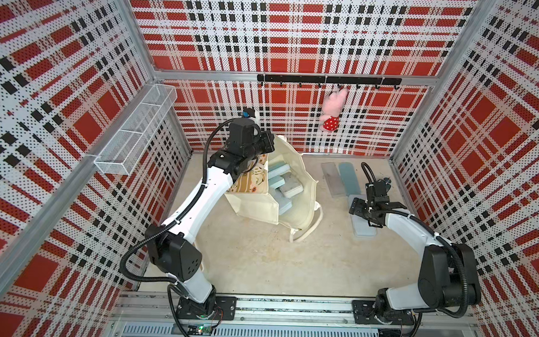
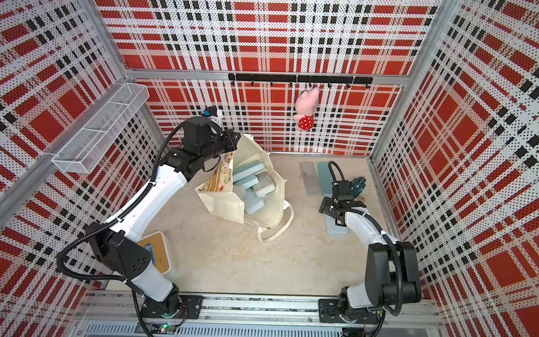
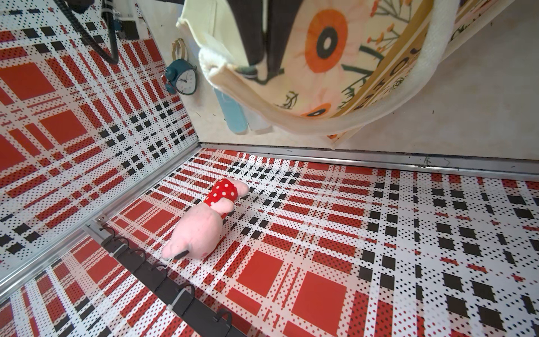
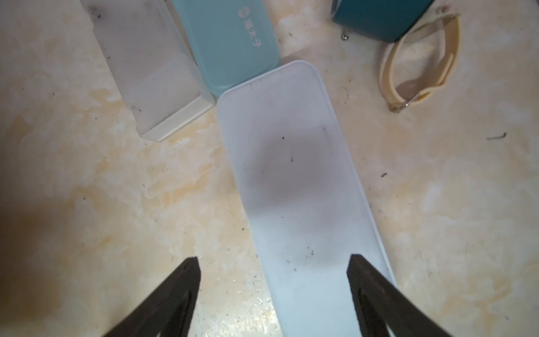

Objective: Take out the pencil case from the canvas bag
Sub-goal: Place the pencil case at the center of the board, then pick up the pencil case from the canvas bag.

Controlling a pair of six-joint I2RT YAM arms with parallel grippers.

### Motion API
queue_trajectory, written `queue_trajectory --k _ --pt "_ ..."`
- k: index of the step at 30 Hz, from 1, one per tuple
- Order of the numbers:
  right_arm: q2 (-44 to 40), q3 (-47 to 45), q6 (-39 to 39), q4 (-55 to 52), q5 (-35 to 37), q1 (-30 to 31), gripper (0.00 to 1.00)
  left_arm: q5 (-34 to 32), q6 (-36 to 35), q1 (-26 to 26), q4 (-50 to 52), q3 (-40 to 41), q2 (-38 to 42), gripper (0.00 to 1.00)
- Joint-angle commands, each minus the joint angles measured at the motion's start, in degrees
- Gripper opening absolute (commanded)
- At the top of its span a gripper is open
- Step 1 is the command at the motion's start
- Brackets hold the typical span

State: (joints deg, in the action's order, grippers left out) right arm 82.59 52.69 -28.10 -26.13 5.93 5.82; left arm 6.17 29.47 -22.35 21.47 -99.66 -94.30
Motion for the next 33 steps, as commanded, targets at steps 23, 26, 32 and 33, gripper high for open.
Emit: queue_trajectory --k 23,26,32,33 --pt "-3.86 8.08 -11.32 16.43 17.31 45.92 0.53 -3.18 2.87 -3.33 -15.86 1.04 4.73 0.0" --pt "2.22 11.09 -13.12 15.28 17.63 45.24 0.5 -5.08 3.18 -4.3 -15.94 1.02 4.92 0.0" --pt "11.16 16.58 -19.78 12.68 16.15 42.01 0.51 -6.44 3.4 -5.12 -15.85 0.52 5.09 0.0" --pt "11.92 17.01 -20.77 12.55 15.79 41.48 0.52 -6.42 3.33 -5.21 -15.79 0.38 5.16 0.0"
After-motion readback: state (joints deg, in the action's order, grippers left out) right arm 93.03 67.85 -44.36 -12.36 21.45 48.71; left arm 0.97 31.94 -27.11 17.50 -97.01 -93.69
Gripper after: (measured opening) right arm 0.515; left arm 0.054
